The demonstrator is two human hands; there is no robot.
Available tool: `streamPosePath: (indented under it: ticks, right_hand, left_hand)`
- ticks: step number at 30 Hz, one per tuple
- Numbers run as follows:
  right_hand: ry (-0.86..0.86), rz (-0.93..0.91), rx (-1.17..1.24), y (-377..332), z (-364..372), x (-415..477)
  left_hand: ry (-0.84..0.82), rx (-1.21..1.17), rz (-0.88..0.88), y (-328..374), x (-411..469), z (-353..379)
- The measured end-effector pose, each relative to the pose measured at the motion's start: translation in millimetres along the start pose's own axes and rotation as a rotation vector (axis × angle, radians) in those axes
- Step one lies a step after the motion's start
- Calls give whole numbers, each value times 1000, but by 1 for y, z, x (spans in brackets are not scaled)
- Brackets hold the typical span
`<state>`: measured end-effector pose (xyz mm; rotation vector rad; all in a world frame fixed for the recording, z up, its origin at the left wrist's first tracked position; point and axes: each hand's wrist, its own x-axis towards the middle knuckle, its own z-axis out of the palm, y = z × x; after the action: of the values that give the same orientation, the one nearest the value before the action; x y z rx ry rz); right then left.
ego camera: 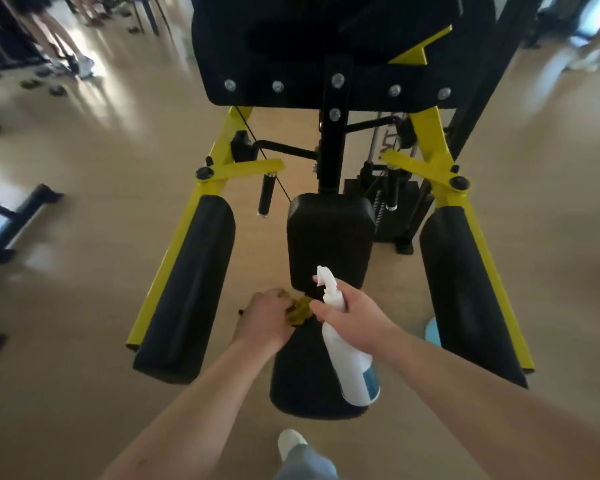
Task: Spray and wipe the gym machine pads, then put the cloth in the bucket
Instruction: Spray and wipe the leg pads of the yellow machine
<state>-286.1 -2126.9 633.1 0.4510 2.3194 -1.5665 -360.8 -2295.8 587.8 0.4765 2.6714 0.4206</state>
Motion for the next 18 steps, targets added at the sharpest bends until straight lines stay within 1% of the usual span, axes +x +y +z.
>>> streamPosePath:
  ticks: [2, 4, 8, 11, 12, 14, 15, 16, 18]
  right_hand:
    - [-6, -8, -34, -6, 1, 17]
    - [-7, -33, -44, -10, 5, 33]
    - [-31, -69, -47, -22, 14, 55]
    - [-70, -81, -81, -24, 23, 68]
    - [-95, -86, -92, -23, 25, 72]
    - [-147, -97, -115, -22, 28, 78]
    - [-171, -109, -123, -23, 29, 80]
    - [-193, -127, -126, -23, 29, 82]
    - [-235, -161, -121, -22, 29, 85]
  left_hand:
    - [62, -43, 27, -6, 4, -6]
    - [119, -157, 32, -11, 8, -11]
    - [209, -275, -81, -19, 10, -14]
    - [241, -457, -81, -26, 5, -9]
    - [268, -462, -78, -30, 6, -5]
    - [347, -380, -68, -35, 2, 1]
    - [355, -400, -61, -35, 0, 5]
    - [369, -493, -48, -31, -4, 4]
    - [468, -669, -56, -19, -13, -2]
